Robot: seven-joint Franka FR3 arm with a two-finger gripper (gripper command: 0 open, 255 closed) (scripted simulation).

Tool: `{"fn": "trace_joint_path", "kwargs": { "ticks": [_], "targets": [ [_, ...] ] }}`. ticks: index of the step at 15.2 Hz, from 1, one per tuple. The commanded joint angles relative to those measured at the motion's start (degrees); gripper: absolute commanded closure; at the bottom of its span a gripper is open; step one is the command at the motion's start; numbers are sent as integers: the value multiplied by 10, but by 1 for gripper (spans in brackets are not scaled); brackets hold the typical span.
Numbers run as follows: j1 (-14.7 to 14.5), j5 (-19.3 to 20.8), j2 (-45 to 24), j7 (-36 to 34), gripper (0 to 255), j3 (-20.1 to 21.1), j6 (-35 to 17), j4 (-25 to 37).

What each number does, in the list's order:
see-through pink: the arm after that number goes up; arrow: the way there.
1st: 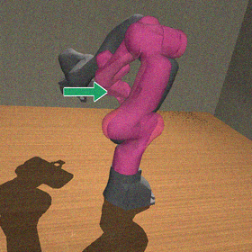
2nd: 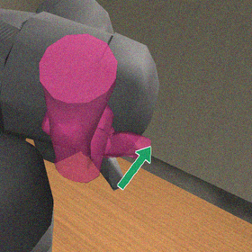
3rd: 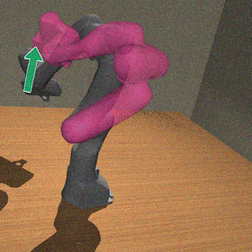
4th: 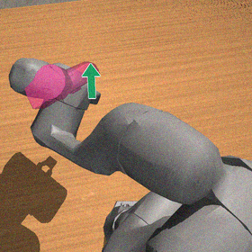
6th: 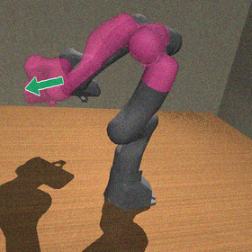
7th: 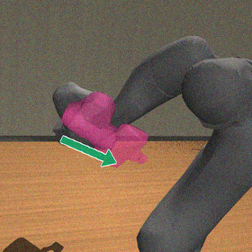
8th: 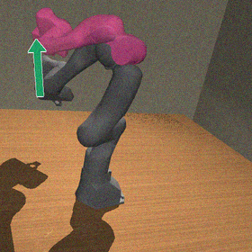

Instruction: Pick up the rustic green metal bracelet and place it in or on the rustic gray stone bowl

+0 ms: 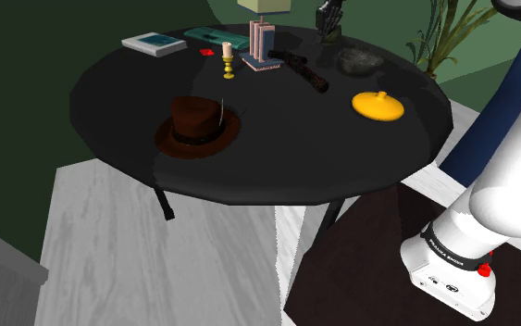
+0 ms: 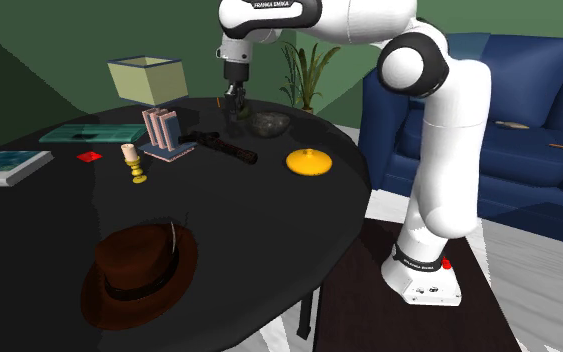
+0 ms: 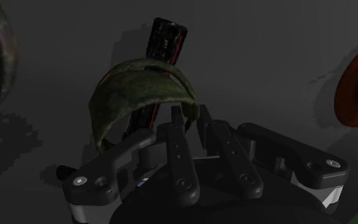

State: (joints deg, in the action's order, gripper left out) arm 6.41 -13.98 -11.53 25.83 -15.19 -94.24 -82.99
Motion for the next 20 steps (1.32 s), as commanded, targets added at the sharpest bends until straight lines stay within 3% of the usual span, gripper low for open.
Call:
{"fn": "trace_joint_path", "kwargs": {
  "ticks": [1,8,15,20],
  "targets": [
    [18,-6,-14,27,255,-10,7,15],
    [88,-28,-74,113,255,-39,50,96],
    [176,-62,-172,184,255,-55,117,241],
    [164,-56,-154,193,255,-56,68,174]
  ]
}}
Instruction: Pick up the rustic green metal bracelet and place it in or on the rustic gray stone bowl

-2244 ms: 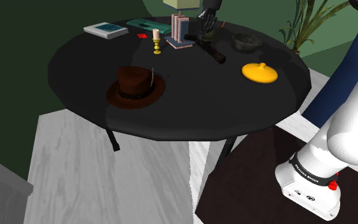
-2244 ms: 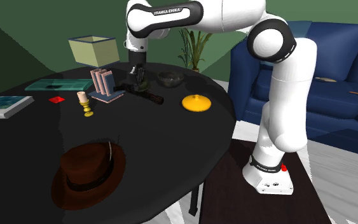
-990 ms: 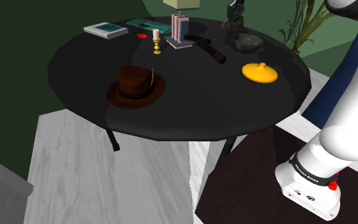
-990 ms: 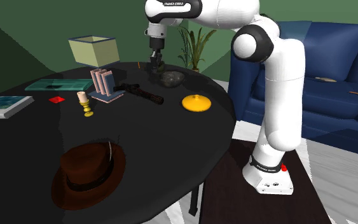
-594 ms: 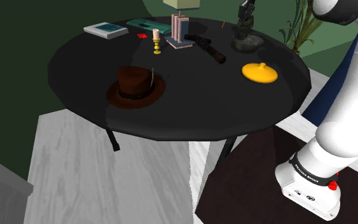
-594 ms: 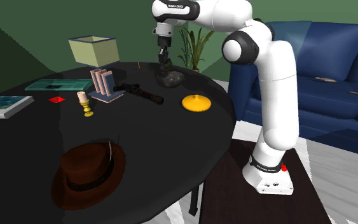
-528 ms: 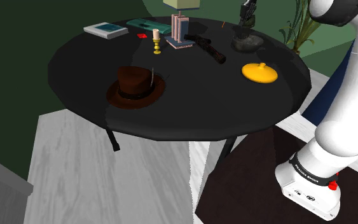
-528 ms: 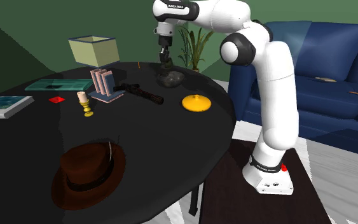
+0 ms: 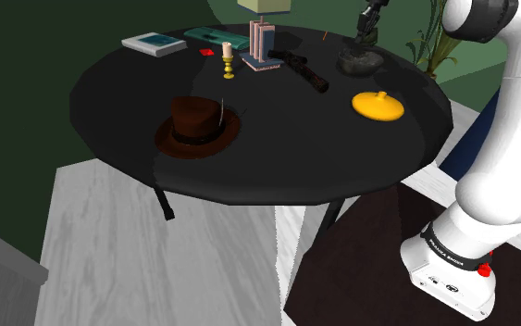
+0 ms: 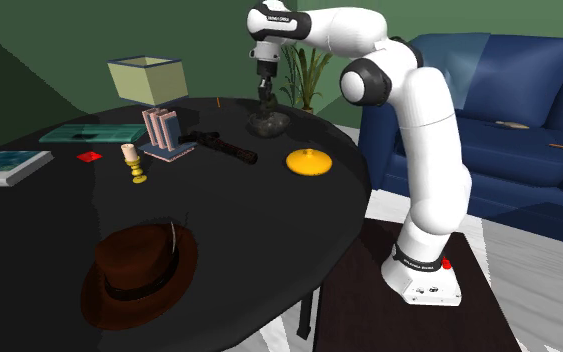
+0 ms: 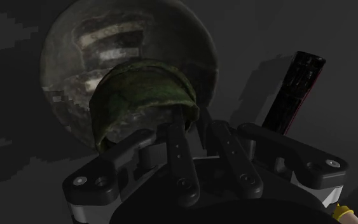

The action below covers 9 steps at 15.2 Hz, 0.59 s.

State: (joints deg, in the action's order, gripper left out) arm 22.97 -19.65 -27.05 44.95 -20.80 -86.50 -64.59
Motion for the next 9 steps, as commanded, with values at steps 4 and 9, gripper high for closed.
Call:
{"fn": "trace_joint_path", "kwargs": {
  "ticks": [4,9],
  "targets": [
    [-8,3,9,9,255,-1,-44,-54],
    [-13,3,13,14,255,0,-70,-85]
  ]
}}
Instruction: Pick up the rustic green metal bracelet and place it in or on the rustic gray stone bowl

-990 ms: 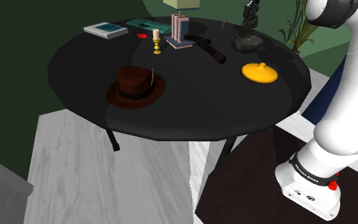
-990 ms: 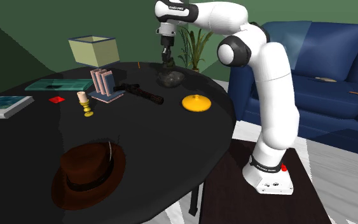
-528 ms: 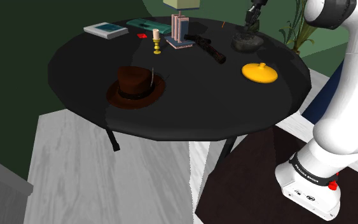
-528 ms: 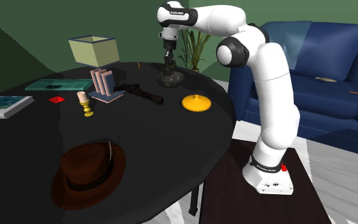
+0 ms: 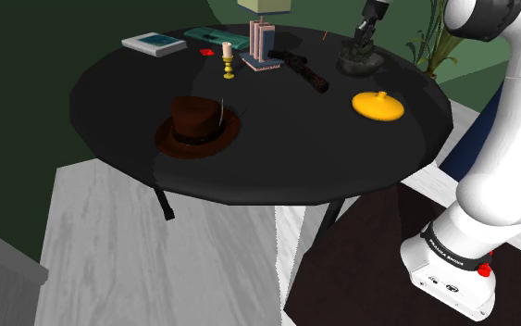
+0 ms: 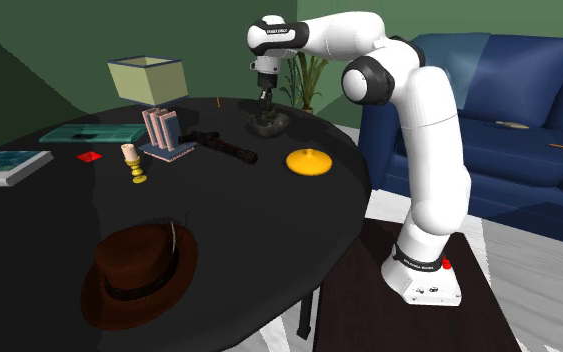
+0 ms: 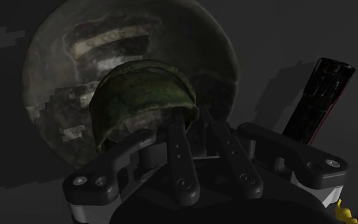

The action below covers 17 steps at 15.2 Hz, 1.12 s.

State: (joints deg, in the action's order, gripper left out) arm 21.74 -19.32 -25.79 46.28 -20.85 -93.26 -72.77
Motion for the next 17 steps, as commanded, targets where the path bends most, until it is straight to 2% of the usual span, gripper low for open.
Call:
{"fn": "trace_joint_path", "kwargs": {
  "ticks": [1,5,6,11,15,17],
  "targets": [
    [-1,0,0,0,255,0,-3,-3],
    [-1,0,0,0,255,0,-3,-3],
    [-1,0,0,0,0,0,-3,-3],
    [-1,0,0,0,0,0,-3,-3],
    [25,-8,-25,-7,0,-1,84,110],
    [25,-7,-25,-7,0,-1,84,109]
  ]
}}
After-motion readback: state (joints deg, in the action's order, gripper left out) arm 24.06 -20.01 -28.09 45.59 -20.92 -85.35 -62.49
